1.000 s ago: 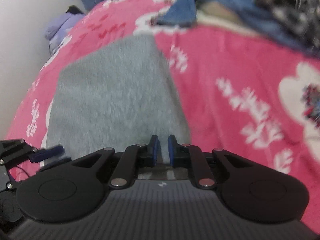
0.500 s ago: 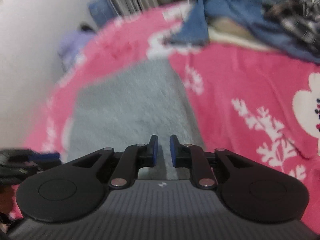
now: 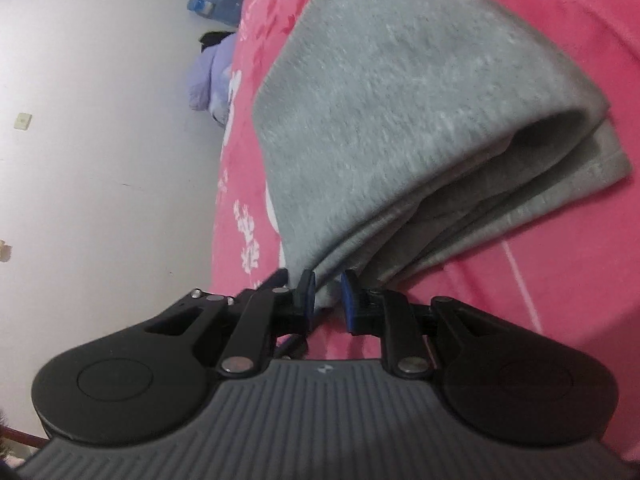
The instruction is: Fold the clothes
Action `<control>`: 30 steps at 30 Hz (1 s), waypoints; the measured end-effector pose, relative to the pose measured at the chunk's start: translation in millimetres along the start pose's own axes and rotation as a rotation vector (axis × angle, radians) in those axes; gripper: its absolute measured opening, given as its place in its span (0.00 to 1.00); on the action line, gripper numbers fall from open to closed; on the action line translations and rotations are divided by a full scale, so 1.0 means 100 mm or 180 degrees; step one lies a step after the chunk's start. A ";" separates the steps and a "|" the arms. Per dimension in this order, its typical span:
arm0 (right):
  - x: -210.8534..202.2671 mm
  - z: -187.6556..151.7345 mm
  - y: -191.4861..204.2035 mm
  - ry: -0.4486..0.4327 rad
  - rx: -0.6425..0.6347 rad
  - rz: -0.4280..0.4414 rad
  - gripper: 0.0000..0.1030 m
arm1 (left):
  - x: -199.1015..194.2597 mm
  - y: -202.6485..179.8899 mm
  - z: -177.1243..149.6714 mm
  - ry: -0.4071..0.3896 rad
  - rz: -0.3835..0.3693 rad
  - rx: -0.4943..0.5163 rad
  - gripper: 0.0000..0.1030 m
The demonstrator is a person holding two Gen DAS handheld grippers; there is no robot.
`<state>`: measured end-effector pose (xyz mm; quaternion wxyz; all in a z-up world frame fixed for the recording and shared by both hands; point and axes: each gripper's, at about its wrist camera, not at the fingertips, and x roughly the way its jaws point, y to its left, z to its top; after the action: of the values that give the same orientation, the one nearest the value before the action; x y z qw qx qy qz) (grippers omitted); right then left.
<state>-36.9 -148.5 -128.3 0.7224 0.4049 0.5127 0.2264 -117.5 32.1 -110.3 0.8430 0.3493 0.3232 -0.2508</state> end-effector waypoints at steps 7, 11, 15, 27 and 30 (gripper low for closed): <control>0.04 0.01 0.06 -0.0067 -0.0036 0.0014 0.14 | -0.01 -0.28 0.01 0.0009 0.0527 0.0586 0.11; 0.08 0.02 0.03 -0.0058 0.0059 0.0129 0.14 | 0.09 -0.60 -0.06 0.0089 0.0920 0.1310 0.09; 0.16 0.04 -0.05 0.0013 0.0265 0.0317 0.14 | 0.13 -0.55 -0.02 0.0122 0.0833 0.1144 0.10; 0.07 0.01 -0.11 -0.0124 0.0261 0.0224 0.14 | 0.29 -0.60 -0.03 0.0237 0.1002 0.1332 0.16; -0.10 0.05 -0.22 -0.0422 0.0218 -0.0441 0.14 | 0.24 -0.53 0.01 0.0238 0.0928 0.1254 0.18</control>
<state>-37.9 -170.2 -139.9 0.7543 0.4071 0.4981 0.1310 -135.4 -7.0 -150.1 0.7733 0.5589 0.2453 -0.1715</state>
